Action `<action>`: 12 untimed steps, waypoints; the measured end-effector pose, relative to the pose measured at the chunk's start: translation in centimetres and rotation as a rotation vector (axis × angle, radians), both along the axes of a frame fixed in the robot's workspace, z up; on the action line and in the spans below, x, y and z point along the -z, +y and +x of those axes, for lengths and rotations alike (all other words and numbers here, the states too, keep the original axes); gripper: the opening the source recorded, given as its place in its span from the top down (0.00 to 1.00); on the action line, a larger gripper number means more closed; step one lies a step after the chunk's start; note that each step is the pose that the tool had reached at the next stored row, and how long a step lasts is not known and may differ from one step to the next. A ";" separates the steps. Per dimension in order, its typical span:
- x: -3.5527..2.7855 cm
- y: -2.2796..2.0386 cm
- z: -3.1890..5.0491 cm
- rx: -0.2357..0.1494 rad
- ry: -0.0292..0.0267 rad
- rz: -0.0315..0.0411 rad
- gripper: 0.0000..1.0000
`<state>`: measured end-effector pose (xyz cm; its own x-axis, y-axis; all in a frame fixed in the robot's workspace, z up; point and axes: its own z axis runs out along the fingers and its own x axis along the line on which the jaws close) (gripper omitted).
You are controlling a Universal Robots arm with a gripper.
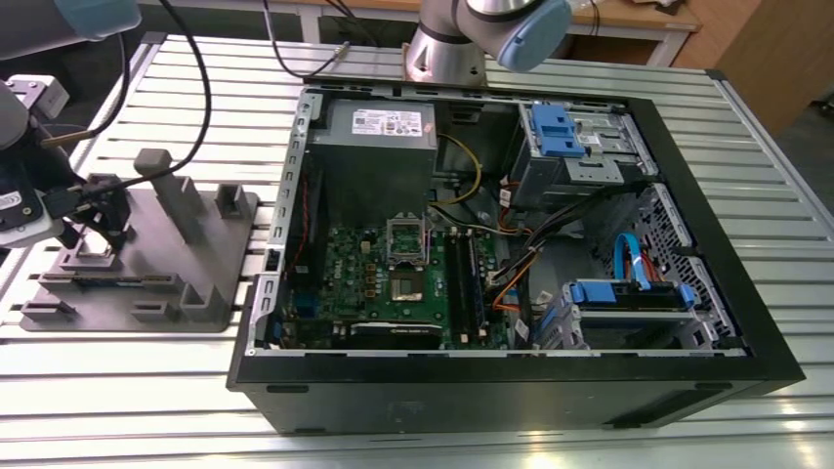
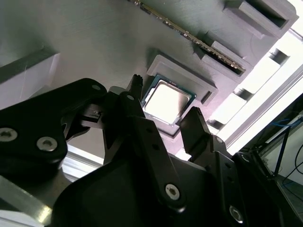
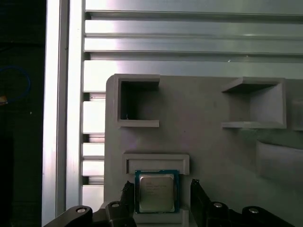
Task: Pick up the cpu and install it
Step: 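Pick up the cpu and move it towards the insertion slot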
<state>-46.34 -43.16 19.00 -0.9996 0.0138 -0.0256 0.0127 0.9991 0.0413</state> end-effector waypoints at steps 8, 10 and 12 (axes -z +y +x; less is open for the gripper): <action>0.32 0.11 -0.24 0.000 0.0000 0.0000 0.41; 0.38 0.18 -0.24 0.000 -0.0001 0.0001 0.41; 0.44 0.19 -0.24 0.000 -0.0001 0.0001 0.41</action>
<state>-46.58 -42.97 18.56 -0.9996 0.0137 -0.0257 0.0126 0.9991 0.0414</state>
